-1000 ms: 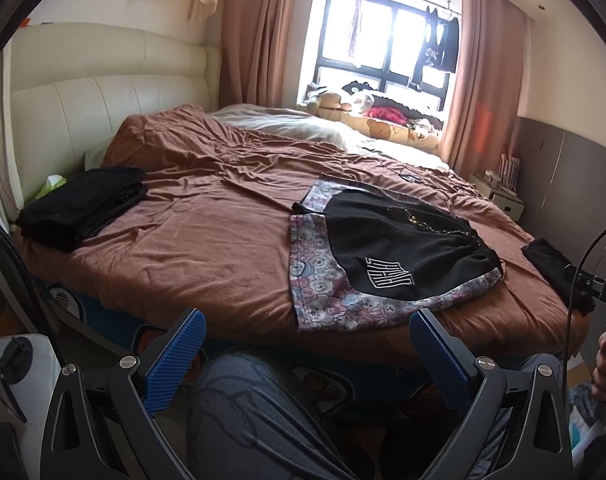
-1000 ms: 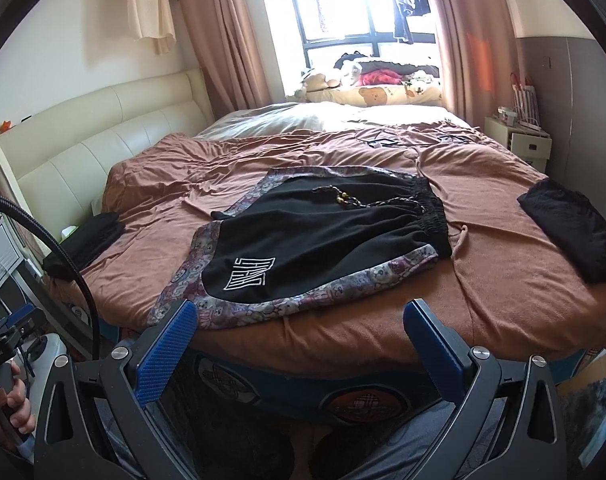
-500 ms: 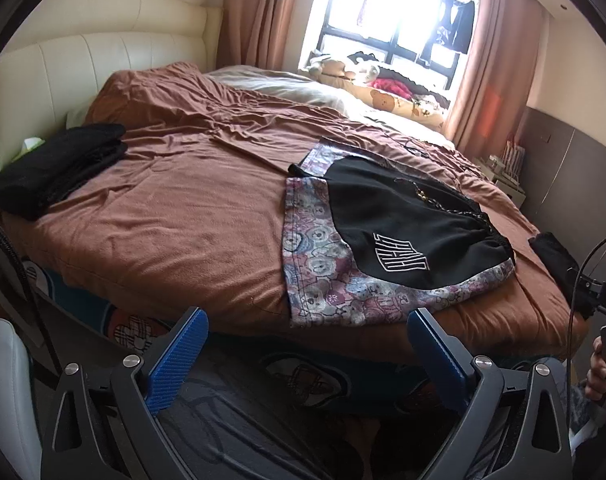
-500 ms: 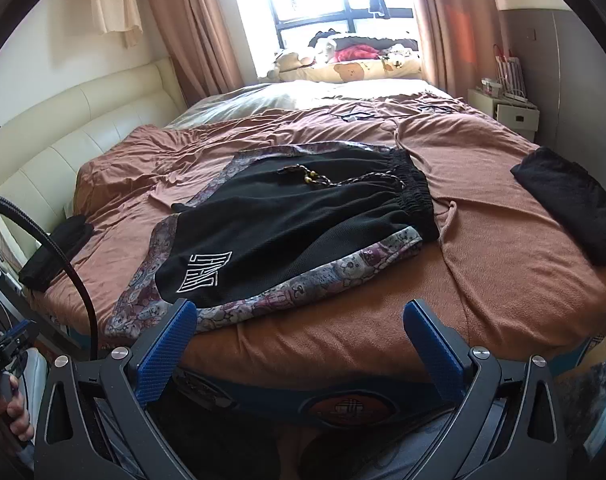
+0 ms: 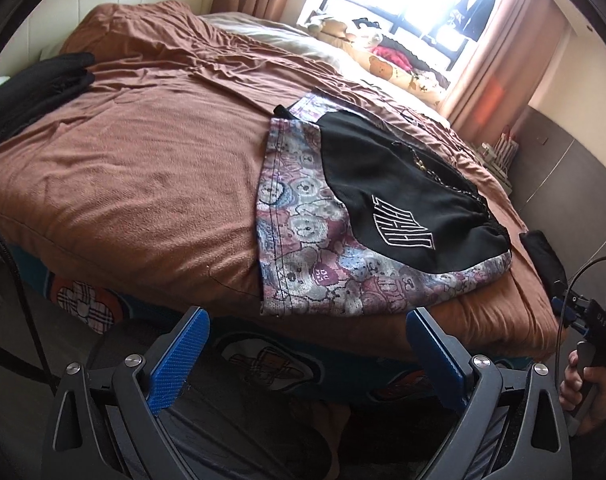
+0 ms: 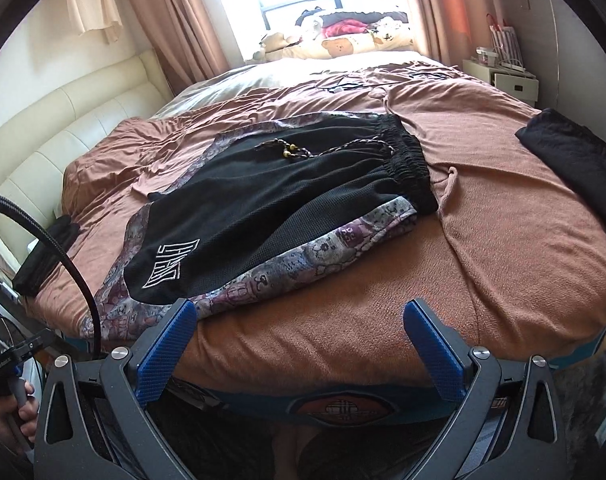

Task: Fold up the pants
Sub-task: 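Move both tools down toward the bear-print waistband edge of the shorts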

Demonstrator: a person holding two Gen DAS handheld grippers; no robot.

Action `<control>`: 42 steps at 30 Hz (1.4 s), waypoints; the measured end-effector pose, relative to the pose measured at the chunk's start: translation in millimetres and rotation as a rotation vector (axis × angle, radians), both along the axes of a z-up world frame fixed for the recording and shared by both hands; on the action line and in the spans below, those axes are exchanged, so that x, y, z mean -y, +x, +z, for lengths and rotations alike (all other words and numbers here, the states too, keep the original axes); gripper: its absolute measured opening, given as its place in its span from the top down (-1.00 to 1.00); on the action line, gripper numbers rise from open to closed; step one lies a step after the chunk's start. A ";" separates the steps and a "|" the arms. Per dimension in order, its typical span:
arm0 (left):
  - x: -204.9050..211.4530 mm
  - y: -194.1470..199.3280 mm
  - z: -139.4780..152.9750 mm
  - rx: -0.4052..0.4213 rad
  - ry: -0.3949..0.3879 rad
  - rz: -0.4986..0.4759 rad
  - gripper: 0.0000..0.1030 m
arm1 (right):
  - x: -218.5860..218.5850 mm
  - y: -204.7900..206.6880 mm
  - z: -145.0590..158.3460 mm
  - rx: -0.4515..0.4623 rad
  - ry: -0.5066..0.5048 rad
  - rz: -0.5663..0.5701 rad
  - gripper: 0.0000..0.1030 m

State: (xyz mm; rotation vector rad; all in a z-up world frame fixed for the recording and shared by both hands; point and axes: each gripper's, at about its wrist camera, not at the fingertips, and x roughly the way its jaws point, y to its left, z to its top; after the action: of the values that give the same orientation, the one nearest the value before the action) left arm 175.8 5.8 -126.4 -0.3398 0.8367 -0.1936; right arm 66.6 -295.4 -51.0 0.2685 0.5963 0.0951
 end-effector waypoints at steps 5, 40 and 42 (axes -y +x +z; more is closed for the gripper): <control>1.5 15.6 -16.5 -0.050 -0.034 -0.014 -0.94 | 6.2 9.2 -6.3 -0.032 0.029 -0.003 -1.00; 6.0 44.7 -37.9 -0.056 -0.126 0.047 0.28 | 43.1 59.5 -32.7 -0.097 0.090 -0.031 -0.87; 6.5 44.3 -36.5 -0.054 -0.113 0.054 0.45 | 46.8 64.0 -34.0 -0.096 0.119 -0.020 -0.75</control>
State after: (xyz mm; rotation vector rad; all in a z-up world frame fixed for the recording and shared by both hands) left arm 220.0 -0.7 -162.8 -0.4746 0.8712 -0.1827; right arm 130.6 -342.2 -85.0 0.3966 0.6839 0.0989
